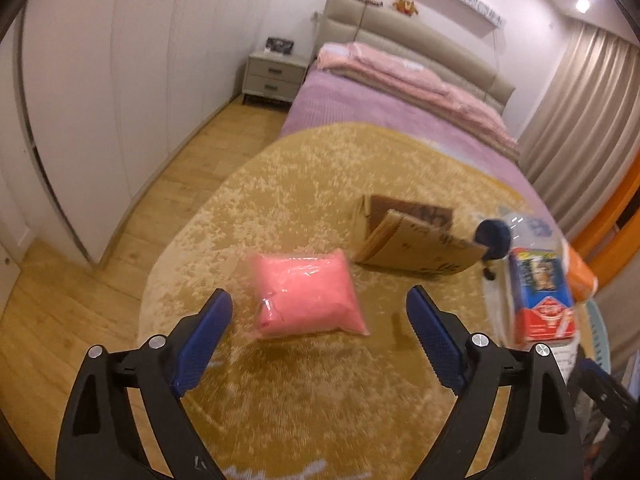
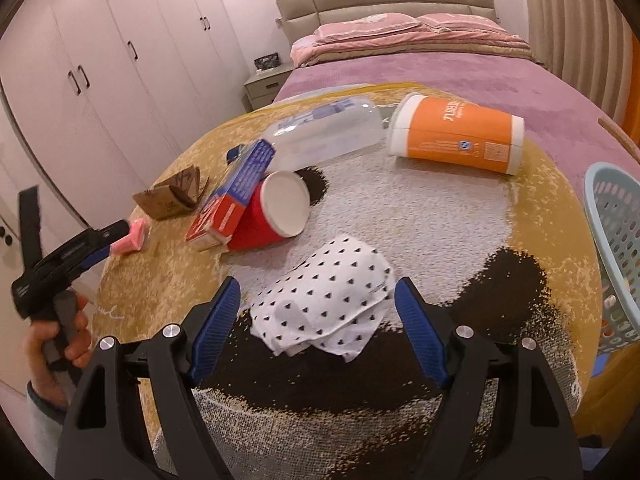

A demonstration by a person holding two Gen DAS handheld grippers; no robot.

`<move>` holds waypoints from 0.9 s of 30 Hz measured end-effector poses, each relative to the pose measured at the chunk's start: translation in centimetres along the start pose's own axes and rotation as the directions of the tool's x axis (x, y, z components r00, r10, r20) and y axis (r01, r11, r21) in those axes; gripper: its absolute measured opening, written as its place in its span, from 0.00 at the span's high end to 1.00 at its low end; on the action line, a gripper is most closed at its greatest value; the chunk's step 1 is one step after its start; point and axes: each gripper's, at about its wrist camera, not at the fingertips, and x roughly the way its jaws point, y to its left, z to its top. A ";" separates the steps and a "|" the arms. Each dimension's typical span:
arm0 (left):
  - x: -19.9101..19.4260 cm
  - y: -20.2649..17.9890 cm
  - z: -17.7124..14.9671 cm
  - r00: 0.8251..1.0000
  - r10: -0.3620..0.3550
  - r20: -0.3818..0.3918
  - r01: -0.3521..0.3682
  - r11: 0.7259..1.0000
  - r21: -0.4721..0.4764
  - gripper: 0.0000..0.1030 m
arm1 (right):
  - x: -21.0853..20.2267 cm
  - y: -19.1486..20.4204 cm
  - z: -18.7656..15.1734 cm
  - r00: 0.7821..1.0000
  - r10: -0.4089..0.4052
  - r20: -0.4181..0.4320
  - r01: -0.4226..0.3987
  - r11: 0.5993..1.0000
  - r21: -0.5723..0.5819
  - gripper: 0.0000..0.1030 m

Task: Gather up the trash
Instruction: 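Grasp the pink packet with the left tool while the right tool grasps the polka-dot tissue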

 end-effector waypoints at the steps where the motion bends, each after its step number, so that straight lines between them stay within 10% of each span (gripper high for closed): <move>1: 0.4 -0.3 0.1 1.000 0.008 -0.001 -0.008 1.000 0.003 0.16 | 0.1 0.0 -0.1 1.000 -0.002 -0.004 0.002 1.000 0.001 0.27; 9: 1.0 -1.6 -0.3 0.995 0.097 -0.004 -0.096 0.992 0.081 0.41 | 0.5 -0.3 -0.6 1.000 0.000 -0.029 0.002 0.998 0.063 0.27; 20: -0.8 -2.1 -1.8 0.999 0.028 0.015 -0.029 0.997 0.065 0.44 | 3.4 1.8 -0.1 0.987 -0.143 -0.070 0.144 0.990 0.010 0.27; 27: -2.6 -3.8 -2.4 0.998 0.007 0.056 -0.013 0.995 0.104 0.44 | 3.1 2.9 -0.4 0.988 -0.146 -0.045 0.143 0.988 -0.057 0.69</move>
